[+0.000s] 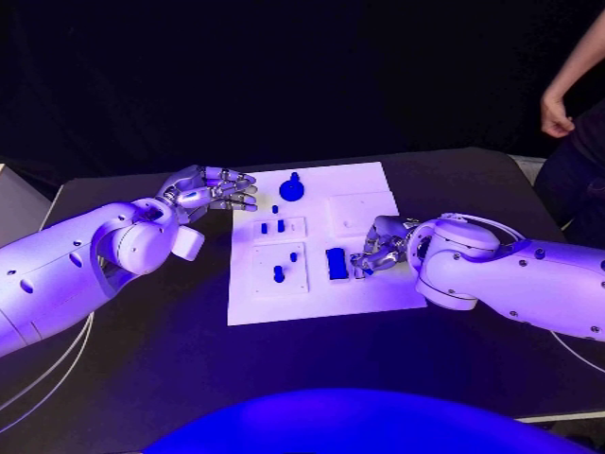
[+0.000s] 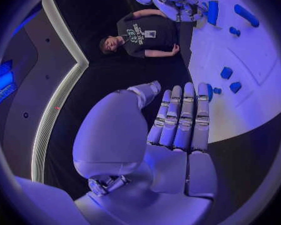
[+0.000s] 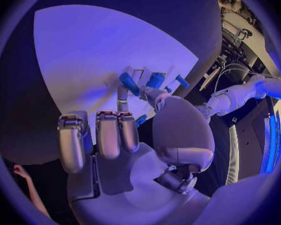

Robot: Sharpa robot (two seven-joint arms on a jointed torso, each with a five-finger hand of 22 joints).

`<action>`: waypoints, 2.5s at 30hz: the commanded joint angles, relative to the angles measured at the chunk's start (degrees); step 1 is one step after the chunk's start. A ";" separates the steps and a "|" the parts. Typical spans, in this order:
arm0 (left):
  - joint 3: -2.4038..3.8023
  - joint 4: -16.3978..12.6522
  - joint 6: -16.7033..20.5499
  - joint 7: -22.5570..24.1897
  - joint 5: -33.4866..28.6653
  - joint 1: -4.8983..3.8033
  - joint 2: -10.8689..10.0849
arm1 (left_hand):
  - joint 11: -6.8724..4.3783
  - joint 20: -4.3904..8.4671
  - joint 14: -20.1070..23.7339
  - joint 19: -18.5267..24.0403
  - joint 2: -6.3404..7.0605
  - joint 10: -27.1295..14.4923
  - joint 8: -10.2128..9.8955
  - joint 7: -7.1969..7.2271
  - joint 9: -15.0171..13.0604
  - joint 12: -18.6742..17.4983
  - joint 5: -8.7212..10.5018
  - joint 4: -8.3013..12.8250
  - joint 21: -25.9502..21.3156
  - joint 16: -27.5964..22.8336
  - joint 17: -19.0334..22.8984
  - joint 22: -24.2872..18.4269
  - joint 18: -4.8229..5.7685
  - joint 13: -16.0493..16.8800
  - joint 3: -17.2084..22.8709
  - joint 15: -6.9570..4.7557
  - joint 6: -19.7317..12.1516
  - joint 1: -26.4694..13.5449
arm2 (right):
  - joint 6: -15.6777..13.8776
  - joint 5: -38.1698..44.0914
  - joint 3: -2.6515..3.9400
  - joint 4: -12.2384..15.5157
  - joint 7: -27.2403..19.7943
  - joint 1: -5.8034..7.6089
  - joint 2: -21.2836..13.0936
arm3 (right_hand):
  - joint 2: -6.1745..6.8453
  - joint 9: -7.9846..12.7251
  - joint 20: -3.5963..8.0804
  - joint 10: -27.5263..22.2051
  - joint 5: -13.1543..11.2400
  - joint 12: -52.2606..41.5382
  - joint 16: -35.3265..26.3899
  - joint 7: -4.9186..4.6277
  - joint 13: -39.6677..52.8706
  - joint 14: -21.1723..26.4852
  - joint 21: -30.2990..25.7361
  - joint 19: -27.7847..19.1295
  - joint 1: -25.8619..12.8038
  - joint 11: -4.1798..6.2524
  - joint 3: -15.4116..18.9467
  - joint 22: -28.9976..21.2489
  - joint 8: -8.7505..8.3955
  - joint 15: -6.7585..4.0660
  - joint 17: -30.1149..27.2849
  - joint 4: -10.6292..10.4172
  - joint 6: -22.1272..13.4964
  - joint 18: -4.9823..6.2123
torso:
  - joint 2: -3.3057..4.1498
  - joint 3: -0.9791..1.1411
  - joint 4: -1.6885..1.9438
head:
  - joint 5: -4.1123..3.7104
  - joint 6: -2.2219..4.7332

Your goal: Assemble the parts on the task board

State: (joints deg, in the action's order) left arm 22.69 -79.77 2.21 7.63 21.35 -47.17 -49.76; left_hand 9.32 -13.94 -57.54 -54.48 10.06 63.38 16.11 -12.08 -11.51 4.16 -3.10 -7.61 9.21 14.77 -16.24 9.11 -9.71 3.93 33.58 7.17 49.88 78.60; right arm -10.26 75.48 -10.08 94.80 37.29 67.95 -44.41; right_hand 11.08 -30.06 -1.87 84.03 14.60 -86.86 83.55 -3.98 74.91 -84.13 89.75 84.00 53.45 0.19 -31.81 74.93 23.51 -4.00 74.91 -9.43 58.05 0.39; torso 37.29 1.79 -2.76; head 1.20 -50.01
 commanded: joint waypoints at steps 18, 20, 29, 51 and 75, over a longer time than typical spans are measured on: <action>-0.02 0.25 -1.24 0.04 -0.07 0.08 0.35 | 0.11 0.04 -0.38 -0.24 -0.51 -0.36 -0.01 -0.47 0.06 0.19 0.20 -0.43 -0.34 -0.35 -0.10 -0.10 -0.76 0.08 -0.14 -0.02 0.08 -0.17 | 0.31 1.22 -0.01 -0.72 -0.16 -0.05 0.48 | -2.96 0.10 0.49 4.38 -0.10 -0.50 0.36 0.33 13.32 -3.36 0.25 6.00 0.97 0.46 -3.42 15.07 0.54 -0.40 1.93 2.69 0.09 -0.39 | 0.03 0.02 0.01 | -0.10 0.01; -0.02 0.26 -1.25 0.04 -0.06 0.08 0.36 | 0.11 0.04 -0.38 -0.24 -0.51 -0.36 -0.01 -0.47 0.06 0.19 0.20 -0.43 -0.34 -0.35 -0.10 -0.10 -0.76 0.08 -0.14 -0.02 0.08 -0.17 | -0.10 1.23 0.00 -0.69 -0.23 -0.05 0.54 | -2.96 0.10 0.48 4.50 -0.09 -0.69 0.42 0.32 13.45 -3.38 0.25 6.00 0.93 0.46 -3.44 15.07 0.55 -0.40 2.05 2.70 0.11 -0.39 | 0.01 0.01 0.01 | -0.08 0.01; -0.04 0.27 -1.27 0.00 -0.06 0.08 0.35 | 0.11 0.04 -0.38 -0.24 -0.51 -0.36 -0.01 -0.47 0.06 0.19 0.20 -0.43 -0.34 -0.35 -0.10 -0.10 -0.76 0.08 -0.14 -0.02 0.08 -0.17 | -1.15 -0.03 0.00 -0.43 -1.02 -0.05 0.68 | -3.21 0.01 0.48 4.85 -0.01 -1.25 0.69 0.57 13.84 -3.52 0.25 6.00 0.87 0.60 -4.07 15.07 0.91 -0.42 2.63 3.46 0.50 -0.39 | 0.01 -0.02 0.01 | 0.04 0.01; -0.06 0.25 -1.27 -0.13 -0.03 0.08 0.27 | 0.09 0.02 -0.39 -0.32 -0.60 -0.40 -0.02 -0.44 0.09 0.19 0.20 -0.60 -0.49 -0.48 -0.22 -0.24 -0.77 0.08 -0.19 -0.02 0.05 -0.21 | 3.62 -1.55 0.01 -1.66 -0.53 -0.04 1.03 | -2.20 -0.01 0.46 4.78 -1.53 -1.07 0.73 0.47 13.77 -3.54 0.25 6.00 -0.18 0.52 -4.37 15.07 1.37 -0.36 2.85 5.89 0.28 -0.39 | 0.02 0.05 -0.01 | 0.20 0.01; -0.09 0.27 -1.34 -0.35 0.14 0.08 0.20 | 0.09 0.01 -0.40 -0.37 -0.64 -0.44 -0.02 -0.44 0.11 0.19 0.20 -0.69 -0.60 -0.56 -0.30 -0.33 -0.78 0.08 -0.23 -0.02 0.04 -0.21 | 1.07 -1.64 0.01 -1.47 -0.67 -0.04 1.15 | -2.33 0.20 0.40 4.86 -2.44 -1.19 0.79 0.43 13.87 -3.57 0.25 6.00 -2.22 0.47 -3.78 15.07 1.44 -0.30 3.08 4.91 0.48 -0.39 | 0.05 0.00 -0.01 | 0.40 0.01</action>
State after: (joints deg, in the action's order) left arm 22.58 -79.41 1.78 7.07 21.44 -47.17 -49.60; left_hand 9.32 -13.93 -57.54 -54.47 9.83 63.38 16.11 -12.08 -11.47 4.16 -3.10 -7.90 8.82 14.40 -16.49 8.82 -9.70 3.93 33.28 7.17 49.88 78.38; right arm -8.77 73.66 -10.07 93.40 36.78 67.95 -43.32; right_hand 8.89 -29.89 -1.87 84.05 12.54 -87.97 84.22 -3.56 74.90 -83.93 89.75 84.00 51.57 0.60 -35.58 74.93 24.86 -4.21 74.94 -4.19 58.47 0.39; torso 37.33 1.80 -2.77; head 1.56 -50.01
